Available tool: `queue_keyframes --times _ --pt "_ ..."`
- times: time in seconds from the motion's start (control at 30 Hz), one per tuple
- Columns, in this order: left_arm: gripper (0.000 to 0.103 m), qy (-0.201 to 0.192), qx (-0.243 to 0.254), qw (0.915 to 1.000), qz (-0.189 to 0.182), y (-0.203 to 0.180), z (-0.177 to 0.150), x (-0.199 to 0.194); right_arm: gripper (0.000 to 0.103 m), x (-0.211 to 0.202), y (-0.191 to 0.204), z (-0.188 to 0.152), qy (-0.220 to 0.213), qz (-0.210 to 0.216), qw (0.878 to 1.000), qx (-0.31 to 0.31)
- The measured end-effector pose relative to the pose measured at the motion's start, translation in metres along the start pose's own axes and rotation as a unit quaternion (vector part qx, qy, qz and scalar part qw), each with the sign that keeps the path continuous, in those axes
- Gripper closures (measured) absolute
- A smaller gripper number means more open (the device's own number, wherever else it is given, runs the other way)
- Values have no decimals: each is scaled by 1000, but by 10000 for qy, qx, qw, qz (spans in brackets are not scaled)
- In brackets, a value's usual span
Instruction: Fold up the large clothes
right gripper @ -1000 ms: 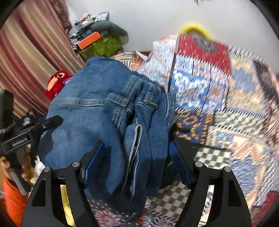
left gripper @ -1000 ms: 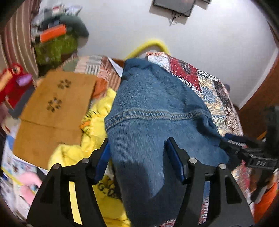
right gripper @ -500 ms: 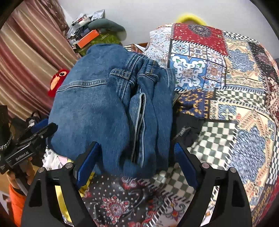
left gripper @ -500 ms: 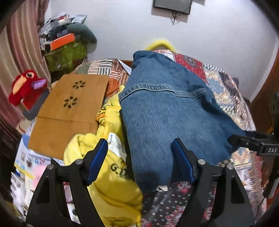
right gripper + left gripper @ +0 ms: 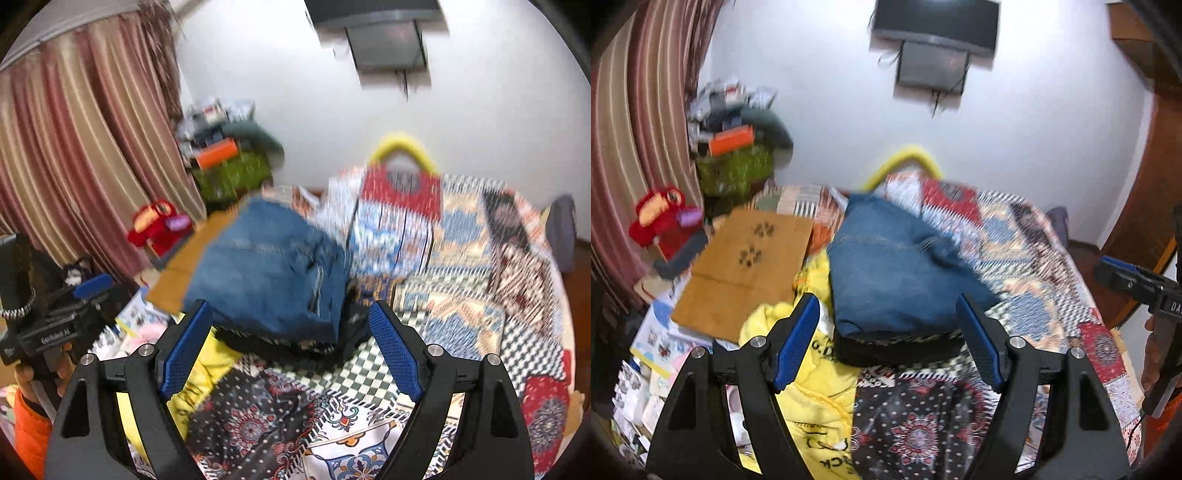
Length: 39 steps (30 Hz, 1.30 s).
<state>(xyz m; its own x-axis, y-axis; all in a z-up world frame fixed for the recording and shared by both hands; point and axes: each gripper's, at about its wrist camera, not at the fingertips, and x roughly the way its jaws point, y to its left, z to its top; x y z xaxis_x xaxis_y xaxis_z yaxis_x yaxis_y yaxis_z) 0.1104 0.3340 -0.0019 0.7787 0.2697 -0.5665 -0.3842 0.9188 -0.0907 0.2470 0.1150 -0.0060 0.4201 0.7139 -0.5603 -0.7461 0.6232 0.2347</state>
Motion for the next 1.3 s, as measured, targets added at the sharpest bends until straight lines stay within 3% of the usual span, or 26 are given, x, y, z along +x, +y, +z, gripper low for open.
queue_keyframes --times 0.27,0.5,0.7,0.8,0.93,1.3 --pt "27 -1337 252 9904 -239 -57 -14 -129 18 -119 41 -15 -1389 71 9897 -339" --pt "27 -2206 444 9743 95 -95 -55 -203 18 -180 68 -53 -2204 6 9744 -454" --pt "26 -2455 338 9684 287 -103 -81 -223 18 -192 81 -76 -2393 -279 9687 -602" --pt "18 -2458 256 9684 331 -102 -88 -225 17 -190 82 -81 -2332 -368 9699 -604" --pt "11 -2489 199 9671 479 -101 -96 -225 0 -187 85 -79 -2364 -577 9678 -649" --pt "9 -2485 230 9667 565 -103 -102 -221 0 -182 83 -86 -2294 -709 9685 -660"
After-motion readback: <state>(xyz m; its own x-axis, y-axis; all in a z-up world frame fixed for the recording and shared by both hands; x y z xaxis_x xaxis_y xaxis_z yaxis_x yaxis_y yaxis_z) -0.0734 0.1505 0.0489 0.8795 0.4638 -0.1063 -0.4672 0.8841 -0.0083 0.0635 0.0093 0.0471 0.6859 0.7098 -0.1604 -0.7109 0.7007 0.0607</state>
